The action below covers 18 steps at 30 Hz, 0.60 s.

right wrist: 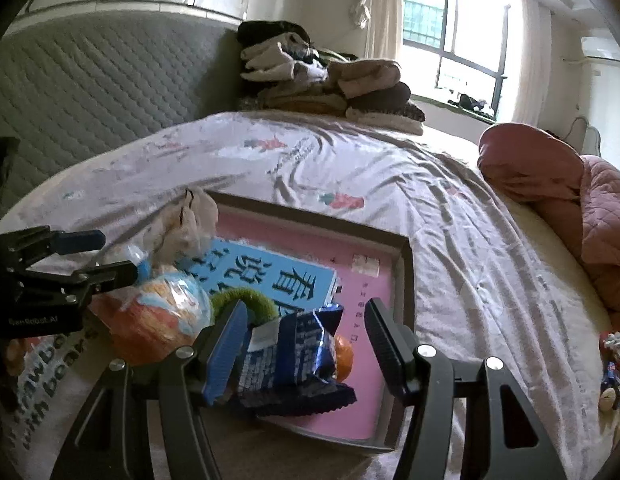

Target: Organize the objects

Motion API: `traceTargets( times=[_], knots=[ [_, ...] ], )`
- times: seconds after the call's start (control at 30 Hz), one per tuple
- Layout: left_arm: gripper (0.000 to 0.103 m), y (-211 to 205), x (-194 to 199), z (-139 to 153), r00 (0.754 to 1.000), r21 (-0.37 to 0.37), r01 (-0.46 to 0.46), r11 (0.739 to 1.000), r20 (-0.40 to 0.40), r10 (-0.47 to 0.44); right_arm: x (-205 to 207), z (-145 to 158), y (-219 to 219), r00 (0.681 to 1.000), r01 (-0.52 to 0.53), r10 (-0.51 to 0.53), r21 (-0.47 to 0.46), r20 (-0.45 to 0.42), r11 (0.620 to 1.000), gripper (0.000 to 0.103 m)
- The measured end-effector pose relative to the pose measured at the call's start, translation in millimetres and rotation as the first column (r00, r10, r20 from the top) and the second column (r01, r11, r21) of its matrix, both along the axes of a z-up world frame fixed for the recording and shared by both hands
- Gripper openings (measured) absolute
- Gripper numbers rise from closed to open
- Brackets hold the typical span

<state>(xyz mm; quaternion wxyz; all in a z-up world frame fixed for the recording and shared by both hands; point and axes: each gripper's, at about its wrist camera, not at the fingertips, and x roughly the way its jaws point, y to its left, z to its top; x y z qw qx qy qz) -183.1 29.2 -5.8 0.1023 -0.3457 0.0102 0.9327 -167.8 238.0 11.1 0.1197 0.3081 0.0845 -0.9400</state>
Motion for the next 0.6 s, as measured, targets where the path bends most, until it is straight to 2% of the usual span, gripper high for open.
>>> traceTargets(
  times=[0.27,0.4,0.6],
  knots=[
    [0.075,-0.3,18.0,24.2,0.997,-0.016,-0.059,0.998,-0.044,0.059,18.5,27.2,-4.7,0.999,-0.014,0.012,-0.04,-0.049,0.999,0.061],
    [0.075,0.8,30.1,33.9,0.996,-0.015,-0.071,0.997,-0.053,0.07,31.1,40.1,-6.1,0.997,-0.014,0.01,-0.063,-0.075,0.998,0.066],
    [0.075,4.3,53.6,50.3,0.994,-0.016,-0.071,0.997,-0.082,0.069,51.3,56.4,-7.4,0.994,-0.02,0.009,-0.105,-0.108,0.994,0.066]
  ],
)
